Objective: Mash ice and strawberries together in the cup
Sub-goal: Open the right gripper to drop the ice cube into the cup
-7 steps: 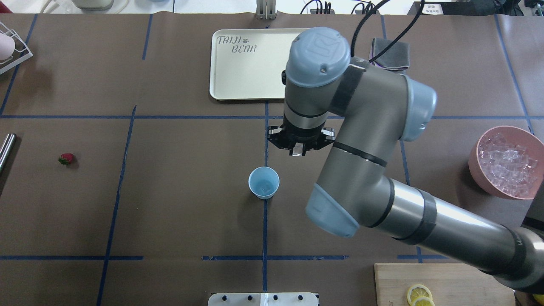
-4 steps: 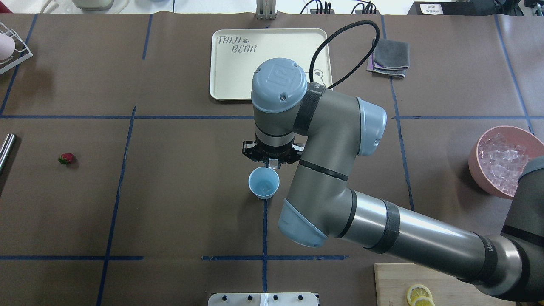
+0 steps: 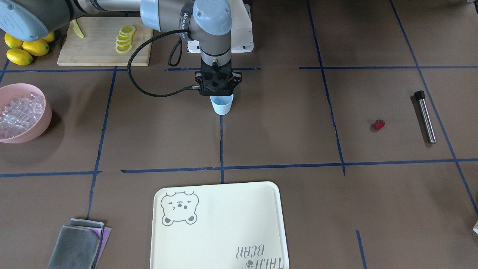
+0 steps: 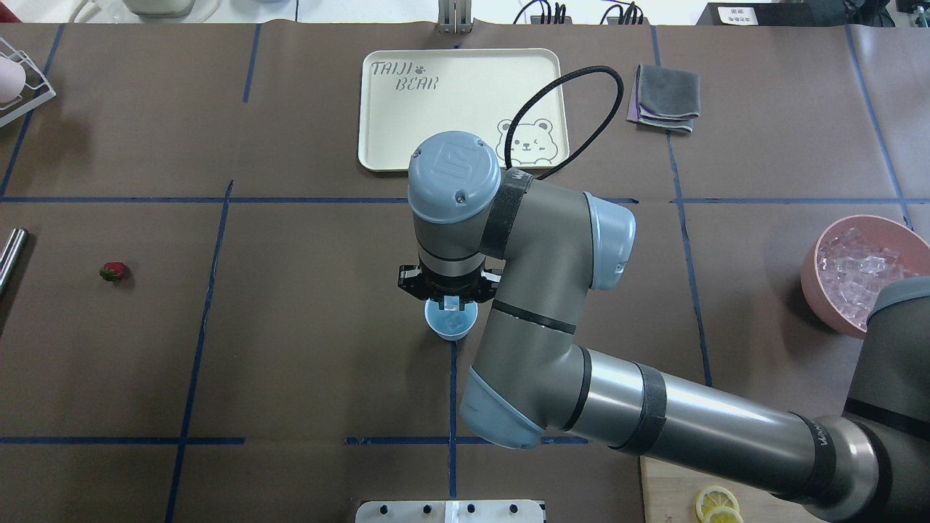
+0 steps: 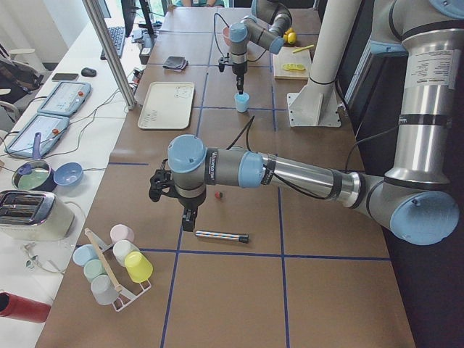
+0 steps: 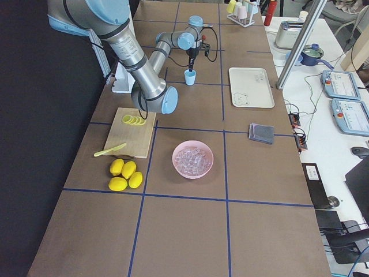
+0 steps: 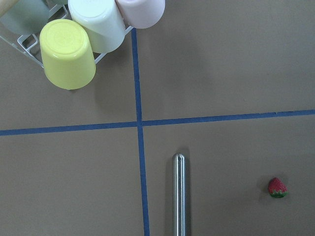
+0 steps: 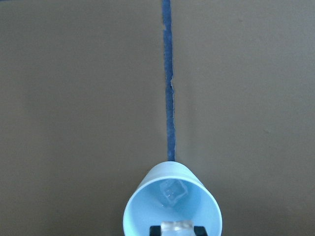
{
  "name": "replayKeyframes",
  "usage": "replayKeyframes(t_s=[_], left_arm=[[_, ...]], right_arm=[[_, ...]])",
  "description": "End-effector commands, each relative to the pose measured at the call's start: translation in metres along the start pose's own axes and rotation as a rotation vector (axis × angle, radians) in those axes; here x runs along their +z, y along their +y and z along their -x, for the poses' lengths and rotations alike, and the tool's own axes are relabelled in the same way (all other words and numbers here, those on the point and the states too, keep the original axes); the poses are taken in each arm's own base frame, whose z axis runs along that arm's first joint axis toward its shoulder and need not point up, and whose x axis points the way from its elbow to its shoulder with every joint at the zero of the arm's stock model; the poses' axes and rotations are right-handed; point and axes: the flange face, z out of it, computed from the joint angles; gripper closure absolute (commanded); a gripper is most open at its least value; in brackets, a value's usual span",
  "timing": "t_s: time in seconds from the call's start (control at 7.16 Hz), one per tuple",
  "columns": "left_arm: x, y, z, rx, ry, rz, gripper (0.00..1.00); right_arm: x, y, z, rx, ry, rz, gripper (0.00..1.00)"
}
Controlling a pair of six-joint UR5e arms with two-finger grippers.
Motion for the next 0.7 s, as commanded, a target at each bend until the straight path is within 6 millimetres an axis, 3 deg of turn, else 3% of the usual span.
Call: replayKeyframes(t_s=[0.0,0.14,0.28,0.56], left_arm=[[0.0009,0.0001,0.0011,-0.002,0.0,0.002,0.0],[0.0024,0.0002,0.0028,-0.006,0.0,0.005,0.0],[0.0024,0.0002,0.0028,-0.006,0.0,0.005,0.0],[0.0036,0.0,0.0018,-0.004,0.001,0.007,0.0]], right_arm=[[-0.0034,0.0035,0.0086,-0.007,-0.007,0.0,0.91],[-0.0064,0.0005,0.0111,-0.009,-0.004,-0.024,0.82],[-0.005,-0.0023,0.0089,-0.01,0.006,-0.048,0.61],[-0.0049,-0.0024,0.0082,-0.009,0.007,-0.051,0.44]])
